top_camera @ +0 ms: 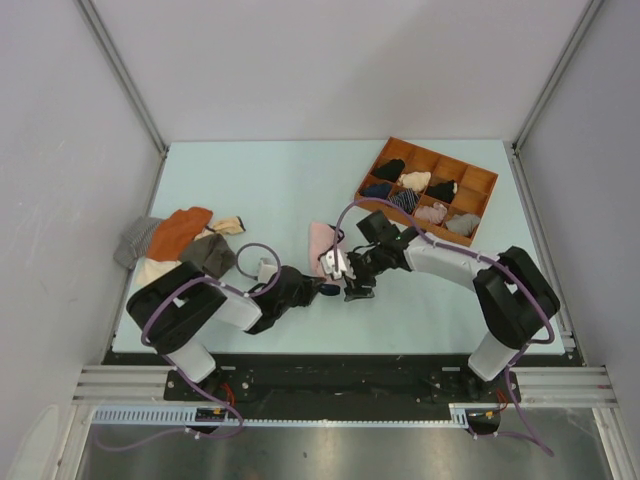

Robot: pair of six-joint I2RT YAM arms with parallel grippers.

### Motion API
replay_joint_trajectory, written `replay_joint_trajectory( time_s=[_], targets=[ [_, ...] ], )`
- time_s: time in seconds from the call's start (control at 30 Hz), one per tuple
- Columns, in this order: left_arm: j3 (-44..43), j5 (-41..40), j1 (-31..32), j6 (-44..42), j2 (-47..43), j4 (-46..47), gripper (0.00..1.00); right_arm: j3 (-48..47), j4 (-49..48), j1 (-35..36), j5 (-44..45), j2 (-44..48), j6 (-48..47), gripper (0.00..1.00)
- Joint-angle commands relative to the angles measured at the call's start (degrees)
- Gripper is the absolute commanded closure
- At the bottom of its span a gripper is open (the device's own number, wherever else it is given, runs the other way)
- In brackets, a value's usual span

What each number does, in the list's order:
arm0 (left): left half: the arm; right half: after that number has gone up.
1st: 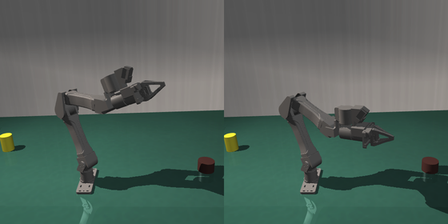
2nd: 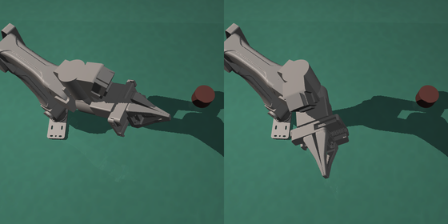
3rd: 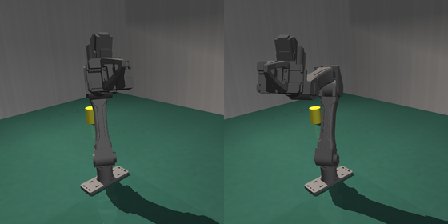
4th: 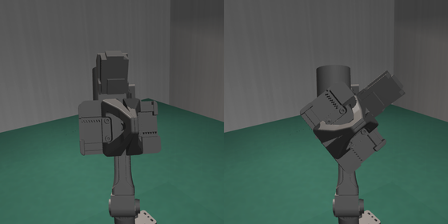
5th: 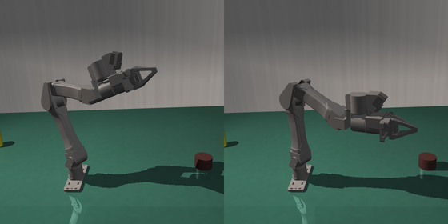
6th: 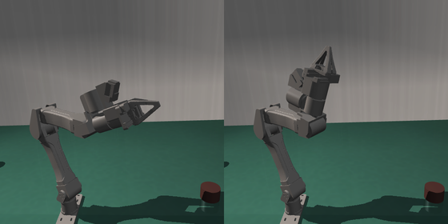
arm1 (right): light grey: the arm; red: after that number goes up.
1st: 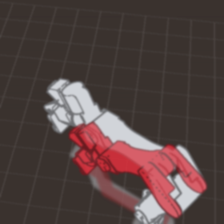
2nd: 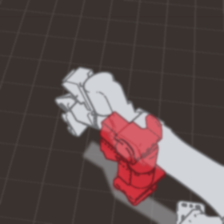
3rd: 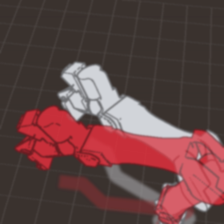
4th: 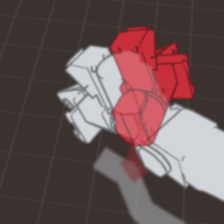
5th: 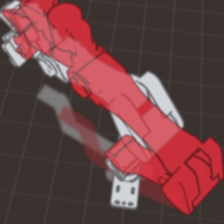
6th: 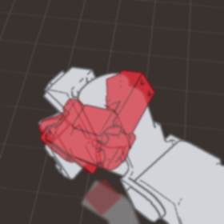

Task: Roll the underwear
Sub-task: Roll the underwear to the center of the board.

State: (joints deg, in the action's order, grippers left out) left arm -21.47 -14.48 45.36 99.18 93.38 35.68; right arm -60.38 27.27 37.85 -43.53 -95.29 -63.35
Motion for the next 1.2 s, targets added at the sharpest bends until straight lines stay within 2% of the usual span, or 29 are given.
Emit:
replay_joint_trajectory(
  time_s=[0.0, 0.13, 0.43, 0.53, 0.63, 0.7, 0.77, 0.8, 0.87, 0.9, 1.0, 1.17],
  targets=[
    [-0.76, -2.31, 1.04, 7.17, 0.92, -0.35, 1.0, 2.81, -8.89, 2.76, 7.05, 0.28, -6.43, 0.33],
    [-0.59, -3.01, 1.04, 7.44, 0.4, -0.79, 1.0, 5.7, -14.59, 4.78, 10.82, -0.08, -6.43, 0.33],
    [-0.67, -1.96, 1.83, 8.84, 2.42, 1.14, 1.0, 6.59, -20.49, 6.8, 15.75, -4.12, -7.04, 0.36],
    [-0.59, -1.78, 1.83, 8.84, 2.77, 1.93, 1.0, 7.47, -21.29, 7.86, 17.33, -4.99, -8.36, 0.4],
    [-0.15, -1.52, 1.83, 8.75, 2.94, 3.16, 0.99, 7.91, -21.55, 8.56, 18.83, -6.05, -9.42, 0.47],
    [0.2, -1.43, 1.92, 8.49, 2.77, 4.47, 0.98, 8.17, -21.38, 8.65, 19.62, -7.01, -9.95, 0.56],
    [1.17, -1.25, 2.01, 7.96, 2.59, 5.97, 0.89, 8.26, -21.12, 8.82, 19.97, -7.54, -10.73, 0.65],
    [1.61, -1.08, 1.92, 7.7, 2.33, 8.15, 0.78, 8.26, -20.42, 8.82, 20.23, -7.72, -11.09, 0.69],
    [3.62, -0.9, 1.92, 6.74, 1.19, 10.45, 0.66, 8.35, -19.54, 8.65, 20.41, -8.25, -11.88, 0.77],
    [4.5, -0.81, 1.83, 6.3, 0.58, 12.46, 0.55, 8.35, -18.49, 8.56, 20.06, -8.25, -11.97, 0.78],
    [8.28, -0.81, 1.83, 4.71, -3.2, 14.59, 0.41, 8.35, -16.55, 7.68, 18.23, -7.81, -12.06, 0.84],
    [16.45, -2.22, 1.48, -0.11, -13.55, 14.95, 0.29, 7.56, -12.69, 6.72, 15.15, -6.67, -12.58, 0.88]
  ],
)
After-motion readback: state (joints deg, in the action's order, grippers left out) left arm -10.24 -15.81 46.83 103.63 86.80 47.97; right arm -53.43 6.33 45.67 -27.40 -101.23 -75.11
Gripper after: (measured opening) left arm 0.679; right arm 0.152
